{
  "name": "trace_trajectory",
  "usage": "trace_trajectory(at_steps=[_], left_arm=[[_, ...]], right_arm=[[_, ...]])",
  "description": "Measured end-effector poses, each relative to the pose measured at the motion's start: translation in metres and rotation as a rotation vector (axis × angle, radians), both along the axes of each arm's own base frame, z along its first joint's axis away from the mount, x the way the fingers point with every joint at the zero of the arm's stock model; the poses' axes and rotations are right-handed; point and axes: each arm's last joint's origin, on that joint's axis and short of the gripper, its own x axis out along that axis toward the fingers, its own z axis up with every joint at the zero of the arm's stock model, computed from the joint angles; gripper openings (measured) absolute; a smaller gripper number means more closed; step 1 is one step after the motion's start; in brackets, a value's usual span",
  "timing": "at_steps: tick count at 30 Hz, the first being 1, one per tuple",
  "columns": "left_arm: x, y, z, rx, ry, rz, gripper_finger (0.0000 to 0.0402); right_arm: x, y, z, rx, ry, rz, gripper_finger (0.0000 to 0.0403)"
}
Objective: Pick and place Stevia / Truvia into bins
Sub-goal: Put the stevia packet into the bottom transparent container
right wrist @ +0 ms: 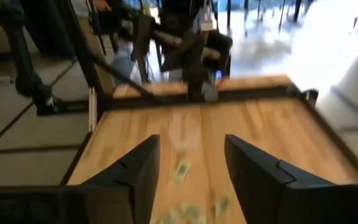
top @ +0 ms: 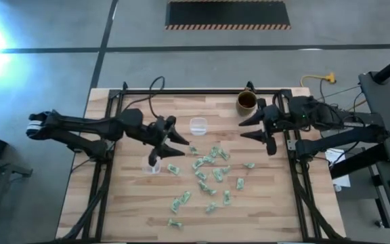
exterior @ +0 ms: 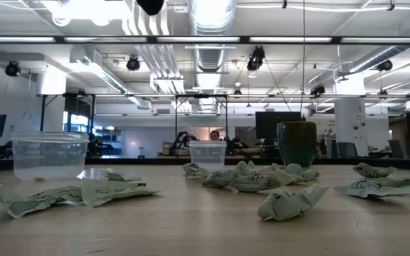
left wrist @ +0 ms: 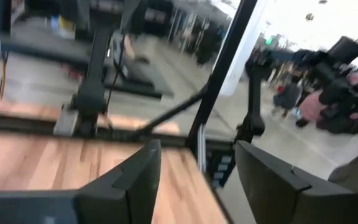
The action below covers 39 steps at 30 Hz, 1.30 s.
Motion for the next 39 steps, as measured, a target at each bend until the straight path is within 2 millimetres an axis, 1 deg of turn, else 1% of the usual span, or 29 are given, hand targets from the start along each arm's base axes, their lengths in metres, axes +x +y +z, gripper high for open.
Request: trace_trajectory(at_steps=[4,8,11,14,18,21,23,26,29,34,39], left_arm=[[0.007,-0.003,-0.011,-0.050,0.081,-0.005,0.0184],[0.017,-0.013,-0.010,-0.095,0.030,-0.066,0.0172],[0.022,-0.017,-0.010,-0.081,0.085,-0.114,0.0167],[0.017,-0.020,-0.014,-0.027,0.263,-0.102,0.0166],[0.002,-0.022,-0.023,0.070,0.530,-0.008,0.0166],[-0.006,-0.023,-0.030,0.158,0.641,0.069,0.0166],[-0.007,-0.023,-0.037,0.211,0.682,0.103,0.0166],[-0.003,-0.024,-0.053,0.282,0.727,0.120,0.0166],[0.007,-0.025,-0.069,0.345,0.780,0.103,0.0166],[0.022,-0.027,-0.099,0.429,0.921,0.057,0.0166],[0.032,-0.028,-0.124,0.470,1.037,0.058,0.0166]], right_arm=[[0.003,0.002,-0.017,0.052,0.128,-0.011,0.0179],[0.013,0.007,-0.033,0.078,0.185,0.006,0.0172],[0.020,0.012,-0.039,0.074,0.214,0.026,0.0165],[0.024,0.016,-0.043,0.067,0.230,0.043,0.0159],[0.023,0.018,-0.042,0.063,0.227,0.056,0.0150],[0.020,0.019,-0.041,0.062,0.218,0.060,0.0143],[0.019,0.019,-0.040,0.062,0.213,0.059,0.0139],[0.019,0.019,-0.042,0.063,0.220,0.058,0.0134],[0.019,0.019,-0.044,0.064,0.230,0.057,0.0130],[0.020,0.019,-0.046,0.068,0.236,0.059,0.0127],[0.020,0.019,-0.046,0.069,0.236,0.058,0.0129]])
